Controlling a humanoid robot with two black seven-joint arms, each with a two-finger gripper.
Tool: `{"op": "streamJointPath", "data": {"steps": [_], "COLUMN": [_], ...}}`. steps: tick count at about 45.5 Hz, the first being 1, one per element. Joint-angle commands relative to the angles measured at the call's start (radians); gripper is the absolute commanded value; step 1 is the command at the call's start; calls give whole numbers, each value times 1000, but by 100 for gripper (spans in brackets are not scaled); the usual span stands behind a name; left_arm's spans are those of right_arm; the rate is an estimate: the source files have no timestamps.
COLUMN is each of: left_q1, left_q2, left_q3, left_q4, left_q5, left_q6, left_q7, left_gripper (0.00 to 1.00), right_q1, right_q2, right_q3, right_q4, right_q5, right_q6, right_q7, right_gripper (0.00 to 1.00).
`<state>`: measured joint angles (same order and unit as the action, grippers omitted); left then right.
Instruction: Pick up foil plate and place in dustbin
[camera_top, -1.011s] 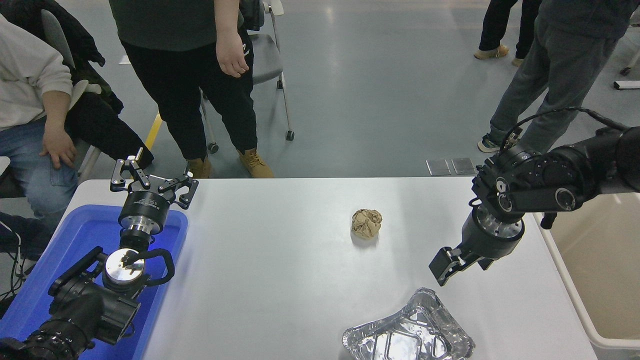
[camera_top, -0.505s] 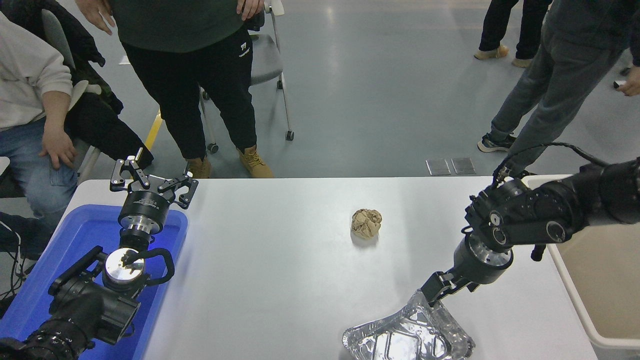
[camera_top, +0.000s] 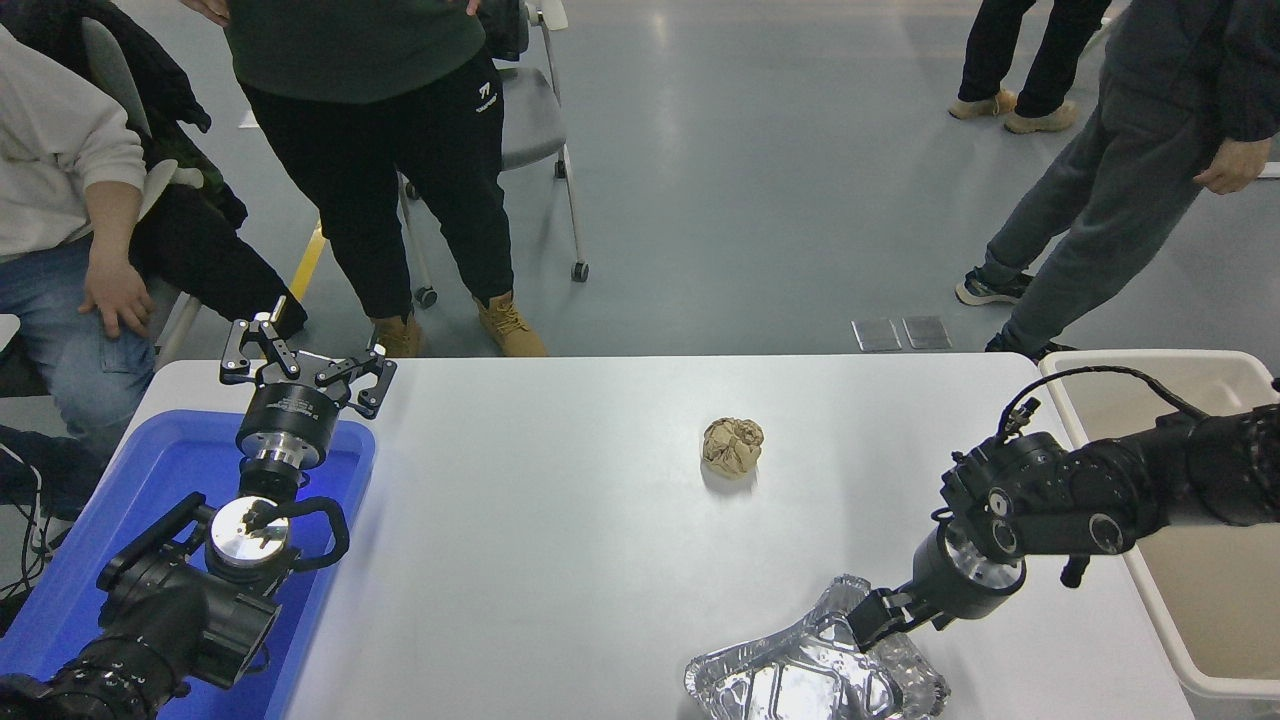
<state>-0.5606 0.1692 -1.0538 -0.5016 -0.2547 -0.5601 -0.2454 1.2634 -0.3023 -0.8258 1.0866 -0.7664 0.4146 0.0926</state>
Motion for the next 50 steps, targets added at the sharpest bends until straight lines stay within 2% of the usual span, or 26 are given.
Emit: {"op": "streamJointPath", "data": {"steps": [1, 5, 9, 13, 23, 29, 50], "left_q1": [1, 1, -1, 1, -1, 1, 1], "left_q2": [0, 0, 1, 0, 1, 0, 0], "left_q3": [0, 0, 0, 0, 0, 0, 0], "left_q4": [0, 0, 0, 0, 0, 0, 0], "left_q5": [0, 0, 0, 0, 0, 0, 0], "left_q6": [0, -1, 0, 0, 0, 0, 0], "left_q7": [0, 0, 0, 0, 0, 0, 0], "left_gripper": [99, 99, 99, 99, 99, 99, 99], "right_q1": [-55, -59, -68, -72, -75, -68, -42], "right_q2": [-3, -1, 2, 2, 3, 3, -5], "right_q3": [13, 13, 13, 11, 4, 2, -6], "right_q4": [-28, -33, -39, -42, -60, -60, -56], "right_q5": [-56, -71, -79, -80, -80, -80, -79], "right_q6": [-36, -40, -42, -42, -60, -60, -56], "right_q7": [24, 41, 47, 49, 49, 47, 49], "right_gripper": [82, 78, 69, 56, 15, 0, 0]}}
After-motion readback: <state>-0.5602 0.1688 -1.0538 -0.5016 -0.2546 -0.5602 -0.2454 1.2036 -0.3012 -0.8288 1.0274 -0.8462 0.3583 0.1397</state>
